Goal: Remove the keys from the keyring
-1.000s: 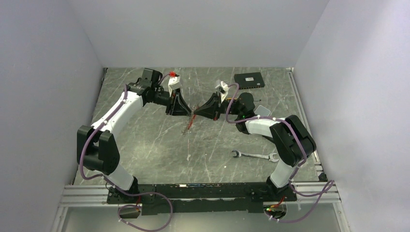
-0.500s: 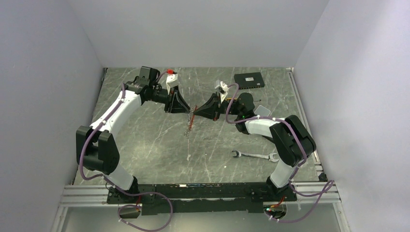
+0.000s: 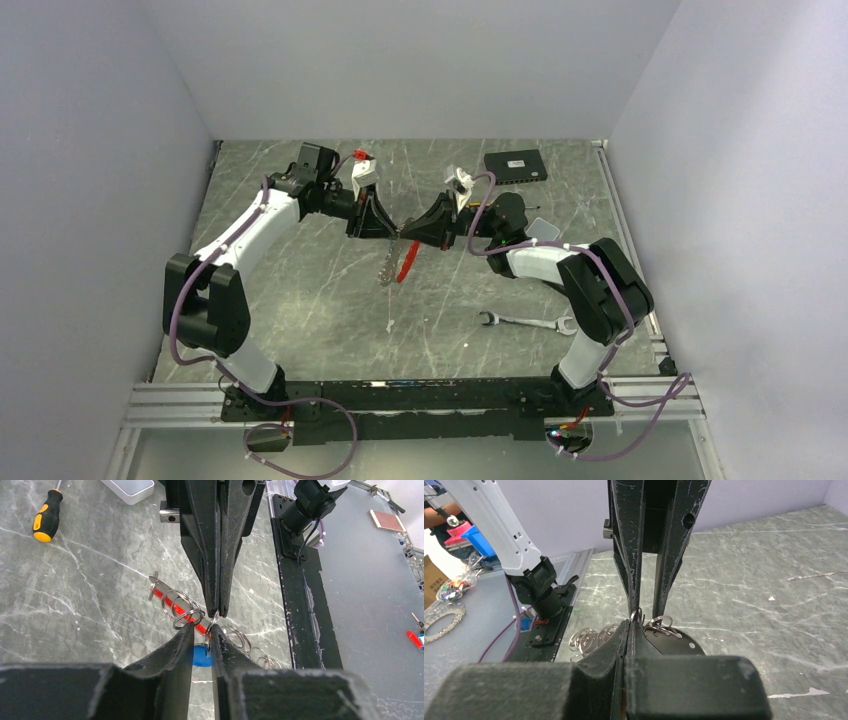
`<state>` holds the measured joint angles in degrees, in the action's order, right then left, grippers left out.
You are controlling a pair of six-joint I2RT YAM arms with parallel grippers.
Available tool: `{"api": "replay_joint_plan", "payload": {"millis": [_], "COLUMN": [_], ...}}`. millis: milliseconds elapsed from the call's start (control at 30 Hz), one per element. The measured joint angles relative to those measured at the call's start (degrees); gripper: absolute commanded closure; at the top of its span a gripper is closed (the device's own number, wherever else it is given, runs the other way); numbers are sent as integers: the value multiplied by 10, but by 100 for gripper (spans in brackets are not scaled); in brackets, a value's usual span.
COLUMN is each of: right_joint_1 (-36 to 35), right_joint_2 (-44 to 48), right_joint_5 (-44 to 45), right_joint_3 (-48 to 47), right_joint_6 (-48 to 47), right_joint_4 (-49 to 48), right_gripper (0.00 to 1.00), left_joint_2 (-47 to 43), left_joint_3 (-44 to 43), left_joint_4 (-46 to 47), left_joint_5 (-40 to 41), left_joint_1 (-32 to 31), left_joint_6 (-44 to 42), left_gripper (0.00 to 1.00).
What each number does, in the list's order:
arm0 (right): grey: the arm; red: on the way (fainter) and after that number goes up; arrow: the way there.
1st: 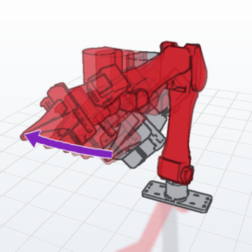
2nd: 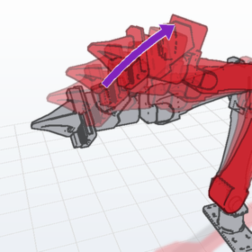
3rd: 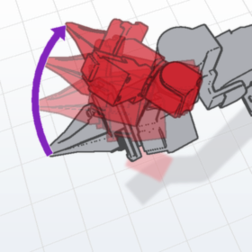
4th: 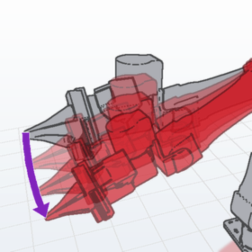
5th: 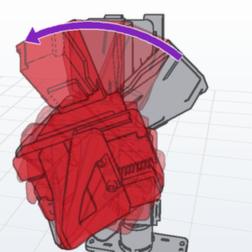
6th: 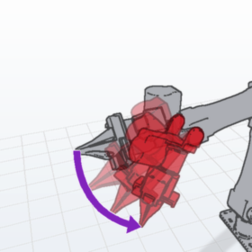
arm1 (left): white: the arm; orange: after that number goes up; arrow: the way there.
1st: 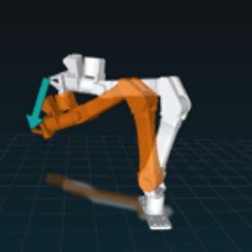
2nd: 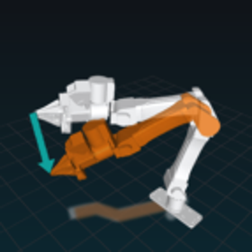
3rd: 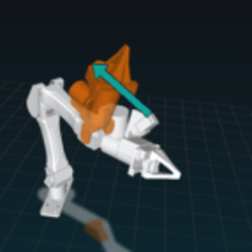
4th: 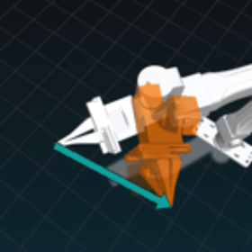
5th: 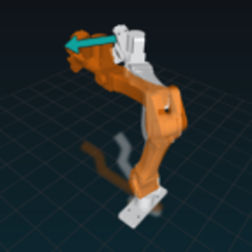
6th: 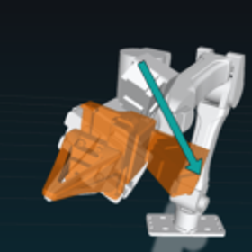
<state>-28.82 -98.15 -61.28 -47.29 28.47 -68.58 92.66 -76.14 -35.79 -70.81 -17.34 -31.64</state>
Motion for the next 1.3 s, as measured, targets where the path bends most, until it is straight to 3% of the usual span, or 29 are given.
{"api": "replay_joint_plan", "payload": {"millis": [133, 267, 400, 467, 667, 833, 1033, 1300], "right_joint_1": [0, 0, 1, 1, 0, 0, -10, -33], "right_joint_2": [0, 0, 0, 0, 19, 55, 69, 69], "right_joint_5": [-2, -3, -8, -15, -9, 17, 40, 42], "right_joint_3": [0, 0, -13, -32, -119, -145, -148, -159], "right_joint_6": [2, -8, -60, -107, -326, -445, -485, -475], "right_joint_4": [0, 9, 80, 151, 467, 629, 698, 718], "right_gripper": [100, 100, 76, 71, 70, 68, 68, 72], "left_joint_2": [1, 1, 1, 1, 11, 28, 38, 39], "left_joint_3": [0, 0, -1, -2, -22, -31, -36, -36], "left_joint_4": [1, -4, -27, -36, -81, -110, -123, -122], "left_joint_5": [-3, -2, 26, 50, 115, 127, 127, 126], "left_joint_1": [0, 0, -1, -3, -20, -24, -30, -39], "left_joint_6": [3, 6, 6, 4, -3, -3, -3, -2], "left_gripper": [100, 100, 100, 100, 100, 100, 100, 100]}}
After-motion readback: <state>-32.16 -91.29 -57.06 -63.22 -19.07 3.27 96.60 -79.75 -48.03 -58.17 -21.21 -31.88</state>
